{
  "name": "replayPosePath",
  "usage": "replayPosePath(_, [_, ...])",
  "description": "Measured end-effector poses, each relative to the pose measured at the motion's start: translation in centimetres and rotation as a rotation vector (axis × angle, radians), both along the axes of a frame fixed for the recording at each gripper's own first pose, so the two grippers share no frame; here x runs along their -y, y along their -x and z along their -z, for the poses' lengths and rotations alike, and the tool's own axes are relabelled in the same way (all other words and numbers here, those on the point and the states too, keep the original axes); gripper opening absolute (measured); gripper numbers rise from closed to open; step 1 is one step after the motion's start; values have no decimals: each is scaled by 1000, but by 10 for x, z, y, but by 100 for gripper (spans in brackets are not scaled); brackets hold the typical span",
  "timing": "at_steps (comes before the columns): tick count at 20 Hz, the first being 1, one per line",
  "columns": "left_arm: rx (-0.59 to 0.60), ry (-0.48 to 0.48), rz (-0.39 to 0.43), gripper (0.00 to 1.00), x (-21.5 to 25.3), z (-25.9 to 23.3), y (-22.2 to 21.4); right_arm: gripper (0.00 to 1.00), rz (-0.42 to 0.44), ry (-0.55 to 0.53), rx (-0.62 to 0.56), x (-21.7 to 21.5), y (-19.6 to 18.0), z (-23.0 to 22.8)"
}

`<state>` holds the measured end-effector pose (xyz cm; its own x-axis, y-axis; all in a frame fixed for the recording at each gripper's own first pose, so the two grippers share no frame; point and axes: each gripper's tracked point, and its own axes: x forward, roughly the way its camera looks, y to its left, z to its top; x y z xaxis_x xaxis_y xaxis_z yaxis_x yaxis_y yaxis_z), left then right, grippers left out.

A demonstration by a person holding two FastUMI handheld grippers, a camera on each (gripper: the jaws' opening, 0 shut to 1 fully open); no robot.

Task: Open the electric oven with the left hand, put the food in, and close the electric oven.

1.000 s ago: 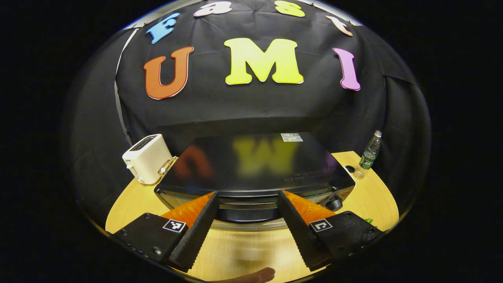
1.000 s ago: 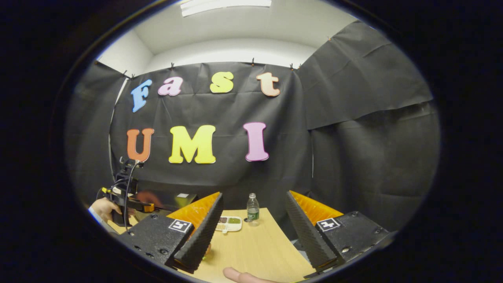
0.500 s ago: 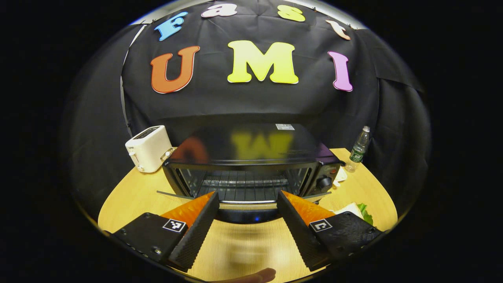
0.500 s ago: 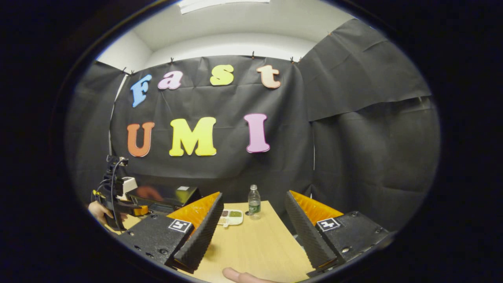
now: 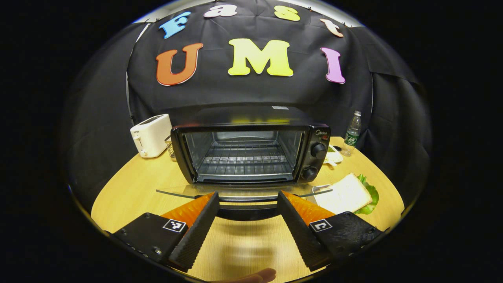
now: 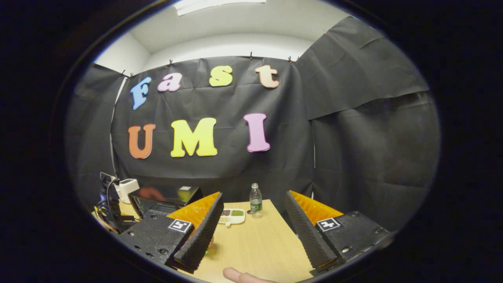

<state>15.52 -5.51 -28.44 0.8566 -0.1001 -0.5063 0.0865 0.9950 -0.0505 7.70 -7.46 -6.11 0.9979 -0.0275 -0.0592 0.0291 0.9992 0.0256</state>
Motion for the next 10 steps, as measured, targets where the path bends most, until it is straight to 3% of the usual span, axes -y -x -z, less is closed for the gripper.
replayPosePath(10, [-92, 12, -9, 96, 3, 69, 36, 96, 6, 6, -15, 4, 1, 11])
